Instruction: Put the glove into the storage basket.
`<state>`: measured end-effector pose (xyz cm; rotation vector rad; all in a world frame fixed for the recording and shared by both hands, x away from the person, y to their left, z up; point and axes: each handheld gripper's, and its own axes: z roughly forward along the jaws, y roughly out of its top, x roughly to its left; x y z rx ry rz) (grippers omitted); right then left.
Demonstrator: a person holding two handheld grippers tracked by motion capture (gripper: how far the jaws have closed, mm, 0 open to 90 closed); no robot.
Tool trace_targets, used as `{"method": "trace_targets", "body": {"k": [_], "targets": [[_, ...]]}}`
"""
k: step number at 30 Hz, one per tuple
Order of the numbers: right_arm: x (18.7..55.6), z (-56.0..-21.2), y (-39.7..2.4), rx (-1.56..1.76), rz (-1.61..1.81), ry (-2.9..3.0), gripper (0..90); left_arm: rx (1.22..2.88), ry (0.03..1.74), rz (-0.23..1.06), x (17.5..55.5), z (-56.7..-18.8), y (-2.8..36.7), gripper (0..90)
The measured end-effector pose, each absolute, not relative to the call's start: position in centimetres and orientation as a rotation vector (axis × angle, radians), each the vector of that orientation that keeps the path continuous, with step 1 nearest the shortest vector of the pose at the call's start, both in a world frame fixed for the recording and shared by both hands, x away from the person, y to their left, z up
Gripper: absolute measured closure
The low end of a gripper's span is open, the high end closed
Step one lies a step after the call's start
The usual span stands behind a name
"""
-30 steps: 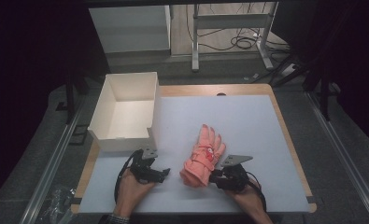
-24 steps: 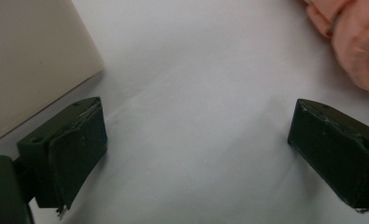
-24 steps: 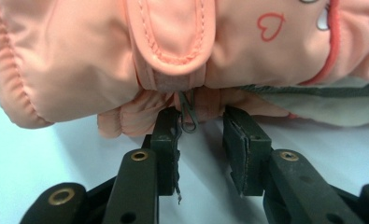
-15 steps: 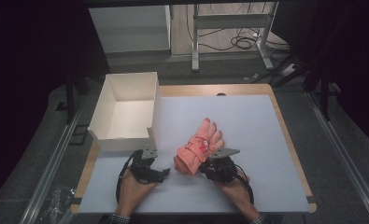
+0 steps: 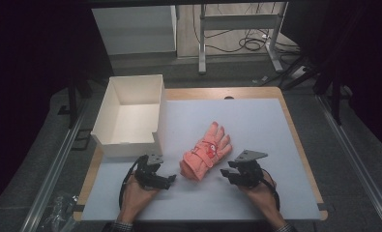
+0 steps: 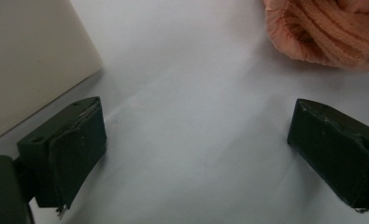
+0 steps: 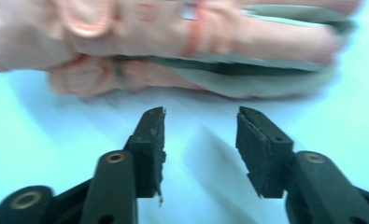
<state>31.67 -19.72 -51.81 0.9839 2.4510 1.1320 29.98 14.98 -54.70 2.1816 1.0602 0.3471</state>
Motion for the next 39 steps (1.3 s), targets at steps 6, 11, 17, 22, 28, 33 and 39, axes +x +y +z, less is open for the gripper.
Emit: {"method": "trace_targets", "body": {"k": [6,11,17,22,28,33,39], "targets": [[32.2,-51.6,-22.4,1.008,1.093,2.392,40.0,2.167,1.039,0.323,29.5,-53.8,14.6,2.9],[32.9,-51.6,-25.0,1.063,1.042,2.353,30.8,2.163,0.998,0.279,29.3,-52.6,14.2,1.0],[33.3,-52.1,-27.0,1.121,0.997,2.295,25.5,2.143,0.949,0.232,29.5,-50.1,13.4,0.0],[33.5,-52.4,-27.7,1.137,0.934,2.286,21.0,2.161,0.923,0.220,29.9,-48.2,12.2,0.0],[33.8,-53.0,-28.1,1.166,0.931,2.287,15.5,2.171,0.900,0.223,30.6,-46.1,10.3,0.0],[33.7,-53.1,-28.2,1.169,0.940,2.282,15.5,2.215,0.879,0.227,31.5,-45.3,7.9,0.0],[33.7,-53.1,-28.2,1.166,0.944,2.280,15.6,2.269,0.889,0.253,32.9,-45.7,5.3,0.0]]}}
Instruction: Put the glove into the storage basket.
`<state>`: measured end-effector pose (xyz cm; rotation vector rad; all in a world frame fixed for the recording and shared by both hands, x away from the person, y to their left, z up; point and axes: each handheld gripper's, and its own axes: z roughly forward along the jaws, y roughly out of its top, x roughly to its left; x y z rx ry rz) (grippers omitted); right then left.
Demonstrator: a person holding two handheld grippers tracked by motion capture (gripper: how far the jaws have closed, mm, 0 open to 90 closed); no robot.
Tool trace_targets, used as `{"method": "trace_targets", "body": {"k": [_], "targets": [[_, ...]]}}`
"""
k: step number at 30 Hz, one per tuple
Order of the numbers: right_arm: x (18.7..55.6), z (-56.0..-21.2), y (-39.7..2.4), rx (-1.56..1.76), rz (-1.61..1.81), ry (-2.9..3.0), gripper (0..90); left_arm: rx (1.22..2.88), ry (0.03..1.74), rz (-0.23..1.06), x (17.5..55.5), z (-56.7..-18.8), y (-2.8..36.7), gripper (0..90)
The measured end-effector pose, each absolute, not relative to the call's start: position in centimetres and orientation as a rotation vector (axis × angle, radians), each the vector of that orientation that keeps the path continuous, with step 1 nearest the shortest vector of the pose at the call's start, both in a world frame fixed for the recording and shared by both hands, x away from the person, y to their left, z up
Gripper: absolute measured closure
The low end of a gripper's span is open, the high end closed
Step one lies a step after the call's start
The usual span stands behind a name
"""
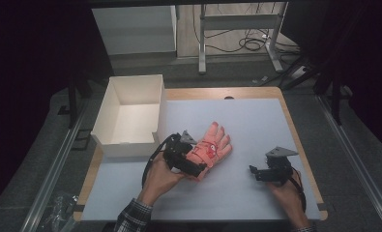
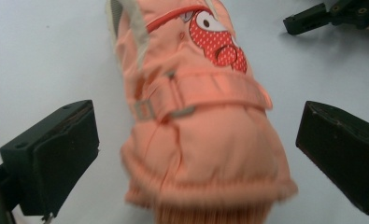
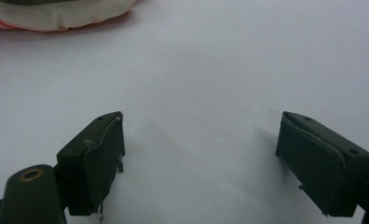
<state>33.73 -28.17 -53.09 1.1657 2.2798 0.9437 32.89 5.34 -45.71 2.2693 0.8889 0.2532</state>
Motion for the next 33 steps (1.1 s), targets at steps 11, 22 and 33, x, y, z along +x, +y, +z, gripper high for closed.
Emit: {"method": "trace_targets", "body": {"k": [11,22,33], "targets": [[33.7,-53.1,-28.2,1.163,0.946,2.279,15.6,2.369,0.934,0.242,34.7,-48.8,2.4,0.0],[33.7,-53.1,-28.2,1.162,0.946,2.277,15.6,2.410,0.985,0.181,36.3,-50.4,3.4,1.0],[33.7,-53.1,-28.2,1.161,0.946,2.276,15.6,2.472,0.960,0.125,36.0,-51.6,2.9,16.7]]}}
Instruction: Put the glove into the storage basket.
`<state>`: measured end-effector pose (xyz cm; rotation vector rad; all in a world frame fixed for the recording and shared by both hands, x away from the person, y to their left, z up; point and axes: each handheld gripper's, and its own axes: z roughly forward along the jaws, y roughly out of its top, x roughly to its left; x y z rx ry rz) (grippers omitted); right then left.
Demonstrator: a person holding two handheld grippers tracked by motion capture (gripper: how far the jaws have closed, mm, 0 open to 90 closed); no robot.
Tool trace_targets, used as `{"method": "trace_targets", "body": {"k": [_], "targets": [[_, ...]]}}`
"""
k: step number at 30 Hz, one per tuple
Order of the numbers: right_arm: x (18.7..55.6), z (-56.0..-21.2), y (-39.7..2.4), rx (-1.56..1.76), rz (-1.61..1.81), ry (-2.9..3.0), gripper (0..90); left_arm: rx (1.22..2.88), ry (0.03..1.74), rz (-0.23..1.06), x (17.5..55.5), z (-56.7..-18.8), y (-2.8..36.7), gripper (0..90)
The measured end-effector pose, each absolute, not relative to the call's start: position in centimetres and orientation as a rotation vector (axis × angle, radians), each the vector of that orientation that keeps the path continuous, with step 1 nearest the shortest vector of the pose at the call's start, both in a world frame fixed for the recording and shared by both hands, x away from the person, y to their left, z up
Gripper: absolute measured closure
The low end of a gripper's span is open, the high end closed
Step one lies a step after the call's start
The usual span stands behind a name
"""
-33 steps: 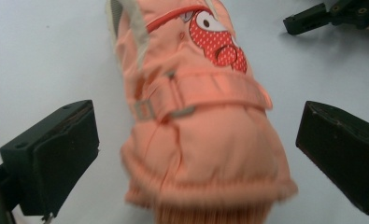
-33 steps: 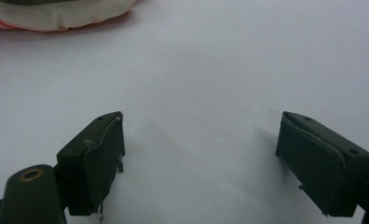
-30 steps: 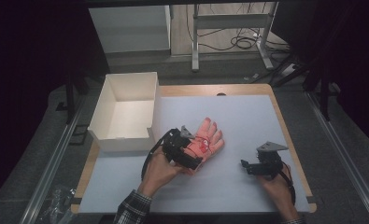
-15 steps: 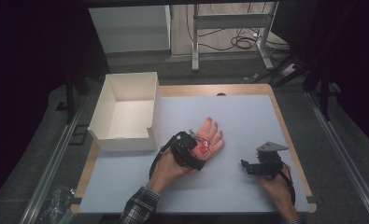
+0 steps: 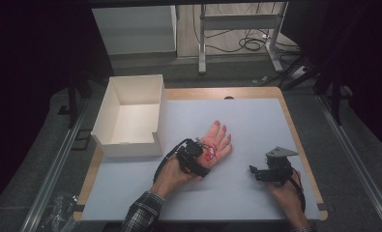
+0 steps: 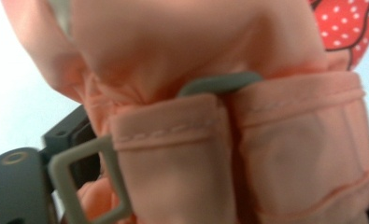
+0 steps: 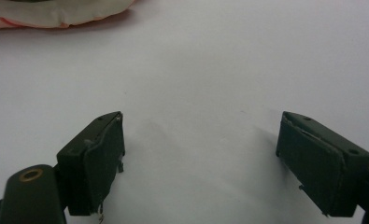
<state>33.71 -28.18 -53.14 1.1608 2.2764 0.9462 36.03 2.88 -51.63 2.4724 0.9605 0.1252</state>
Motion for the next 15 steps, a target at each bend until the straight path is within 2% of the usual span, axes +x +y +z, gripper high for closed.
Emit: {"method": "trace_targets", "body": {"k": [4,7,8,15], "targets": [[33.7,-53.1,-28.2,1.161,0.946,2.276,15.6,2.483,0.945,0.147,35.7,-51.3,2.8,31.6],[33.7,-53.1,-28.2,1.162,0.946,2.275,15.6,2.479,0.922,0.143,35.5,-51.0,3.0,36.4],[33.7,-53.1,-28.2,1.162,0.946,2.276,15.5,2.475,0.907,0.142,35.5,-51.0,3.1,41.8],[33.7,-53.1,-28.2,1.160,0.946,2.277,15.6,2.444,0.893,0.093,35.7,-50.5,3.9,45.5]]}}
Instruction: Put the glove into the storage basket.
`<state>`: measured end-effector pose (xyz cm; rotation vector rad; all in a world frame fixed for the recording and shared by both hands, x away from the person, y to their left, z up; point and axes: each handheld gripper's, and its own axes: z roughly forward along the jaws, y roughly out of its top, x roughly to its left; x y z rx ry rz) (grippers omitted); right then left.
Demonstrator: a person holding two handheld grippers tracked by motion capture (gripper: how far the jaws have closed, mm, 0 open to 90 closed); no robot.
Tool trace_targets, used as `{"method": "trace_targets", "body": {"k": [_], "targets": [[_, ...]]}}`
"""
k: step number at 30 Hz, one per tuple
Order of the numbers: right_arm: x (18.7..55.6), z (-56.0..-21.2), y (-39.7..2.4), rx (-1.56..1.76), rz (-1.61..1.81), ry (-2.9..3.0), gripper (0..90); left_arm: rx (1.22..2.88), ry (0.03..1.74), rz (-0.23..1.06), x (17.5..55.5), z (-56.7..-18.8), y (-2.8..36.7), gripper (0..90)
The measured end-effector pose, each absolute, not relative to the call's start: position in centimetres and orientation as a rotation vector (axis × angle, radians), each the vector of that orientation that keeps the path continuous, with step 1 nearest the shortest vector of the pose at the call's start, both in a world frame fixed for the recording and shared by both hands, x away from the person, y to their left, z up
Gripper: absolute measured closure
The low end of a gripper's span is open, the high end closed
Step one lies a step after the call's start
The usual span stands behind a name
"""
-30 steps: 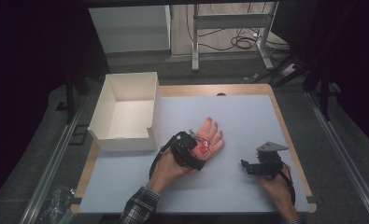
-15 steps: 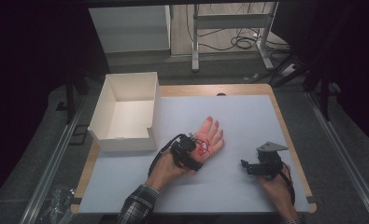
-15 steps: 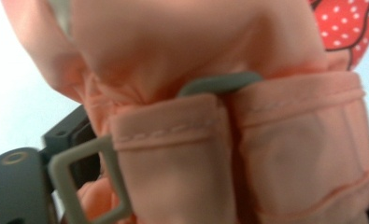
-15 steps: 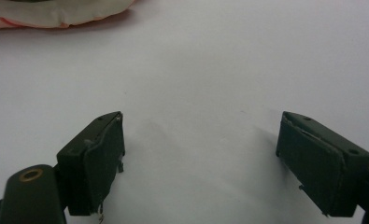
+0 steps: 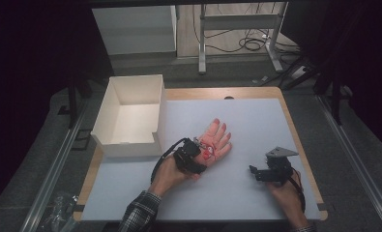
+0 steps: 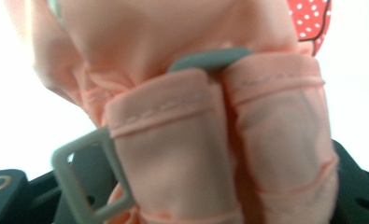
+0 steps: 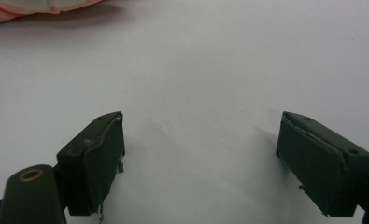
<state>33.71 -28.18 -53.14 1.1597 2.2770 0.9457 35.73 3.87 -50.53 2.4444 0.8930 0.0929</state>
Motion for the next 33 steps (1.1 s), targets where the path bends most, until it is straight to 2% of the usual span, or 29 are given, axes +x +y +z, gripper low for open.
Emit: {"method": "trace_targets", "body": {"k": [12,33], "targets": [[33.7,-53.1,-28.2,1.164,0.945,2.276,15.6,2.405,0.948,0.107,36.2,-48.5,4.1,45.9],[33.7,-53.1,-28.2,1.165,0.948,2.276,15.6,2.339,1.028,0.169,38.7,-41.9,5.9,45.4]]}}
